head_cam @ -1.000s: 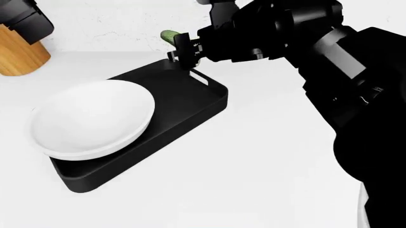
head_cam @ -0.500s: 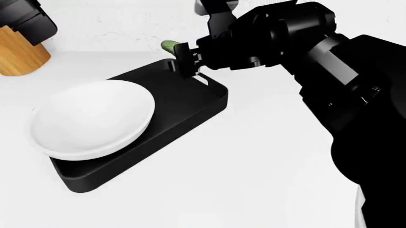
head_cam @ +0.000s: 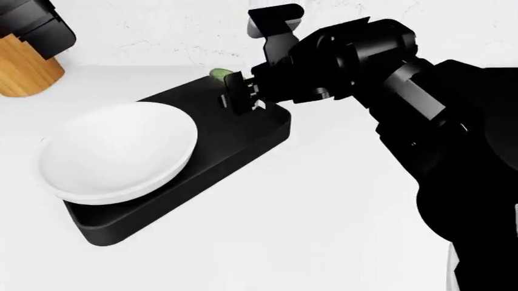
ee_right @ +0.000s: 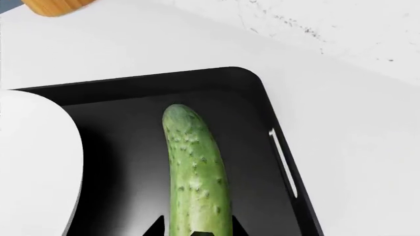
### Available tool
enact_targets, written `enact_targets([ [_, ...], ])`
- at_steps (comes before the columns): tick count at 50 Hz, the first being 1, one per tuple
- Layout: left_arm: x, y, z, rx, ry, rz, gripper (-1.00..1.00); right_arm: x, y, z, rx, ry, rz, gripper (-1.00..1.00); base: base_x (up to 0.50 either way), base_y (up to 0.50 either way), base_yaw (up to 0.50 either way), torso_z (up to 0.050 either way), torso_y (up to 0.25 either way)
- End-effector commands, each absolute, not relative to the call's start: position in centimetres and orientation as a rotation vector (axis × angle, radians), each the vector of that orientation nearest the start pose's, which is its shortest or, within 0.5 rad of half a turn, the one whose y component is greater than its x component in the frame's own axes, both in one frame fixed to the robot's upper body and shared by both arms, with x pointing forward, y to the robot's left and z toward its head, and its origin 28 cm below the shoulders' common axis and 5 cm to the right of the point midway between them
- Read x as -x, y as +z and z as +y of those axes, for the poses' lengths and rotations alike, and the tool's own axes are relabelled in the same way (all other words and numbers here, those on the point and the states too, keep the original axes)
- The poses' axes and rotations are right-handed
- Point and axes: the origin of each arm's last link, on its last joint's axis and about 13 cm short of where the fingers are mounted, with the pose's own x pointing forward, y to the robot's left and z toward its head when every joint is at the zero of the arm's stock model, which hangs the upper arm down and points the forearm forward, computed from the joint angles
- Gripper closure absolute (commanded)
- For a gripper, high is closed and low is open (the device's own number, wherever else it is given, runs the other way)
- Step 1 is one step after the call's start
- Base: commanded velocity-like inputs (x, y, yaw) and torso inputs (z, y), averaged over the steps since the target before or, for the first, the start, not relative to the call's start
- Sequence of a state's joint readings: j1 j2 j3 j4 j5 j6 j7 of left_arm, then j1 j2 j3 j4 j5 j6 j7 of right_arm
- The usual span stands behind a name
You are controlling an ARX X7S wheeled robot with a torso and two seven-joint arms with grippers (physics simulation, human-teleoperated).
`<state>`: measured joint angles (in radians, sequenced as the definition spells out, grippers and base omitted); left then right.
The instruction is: Place the two vegetables and bowl onto the tray for setting up a vegetable dip station.
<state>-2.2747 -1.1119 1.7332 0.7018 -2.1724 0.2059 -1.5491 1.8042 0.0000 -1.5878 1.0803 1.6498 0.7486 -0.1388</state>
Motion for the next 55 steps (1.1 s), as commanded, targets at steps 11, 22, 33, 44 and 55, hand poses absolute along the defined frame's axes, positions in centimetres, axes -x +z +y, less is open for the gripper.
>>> enact_targets([
  [11, -17.0, 37.9, 22.1, 0.371, 0.367, -0.014, -1.00, -39.5, 30.9, -2.3, 0.174, 0.595, 0.545, -1.00, 0.00, 0.00, 0.00, 0.000, 0.000],
  [22, -16.9, 37.9, 22.1, 0.371, 0.366, -0.015, -1.00, -39.6, 31.3, -2.3, 0.182, 0.597, 0.526, -1.00, 0.00, 0.00, 0.00, 0.000, 0.000],
  [33, -16.9, 37.9, 22.0, 0.368, 0.364, -0.017, -1.00, -39.4, 35.9, -2.2, 0.219, 0.558, 0.325, -1.00, 0.00, 0.00, 0.00, 0.000, 0.000],
  [44, -16.7, 38.3, 21.9, 0.354, 0.333, -0.054, -1.00, -35.0, 38.4, -3.8, 0.231, 0.430, 0.088, -1.00, 0.00, 0.00, 0.00, 0.000, 0.000],
  [55, -16.7, 38.9, 21.6, 0.272, 0.225, -0.212, -1.00, -29.0, 38.3, -6.4, 0.251, 0.263, -0.066, -1.00, -0.31, 0.00, 0.00, 0.000, 0.001],
])
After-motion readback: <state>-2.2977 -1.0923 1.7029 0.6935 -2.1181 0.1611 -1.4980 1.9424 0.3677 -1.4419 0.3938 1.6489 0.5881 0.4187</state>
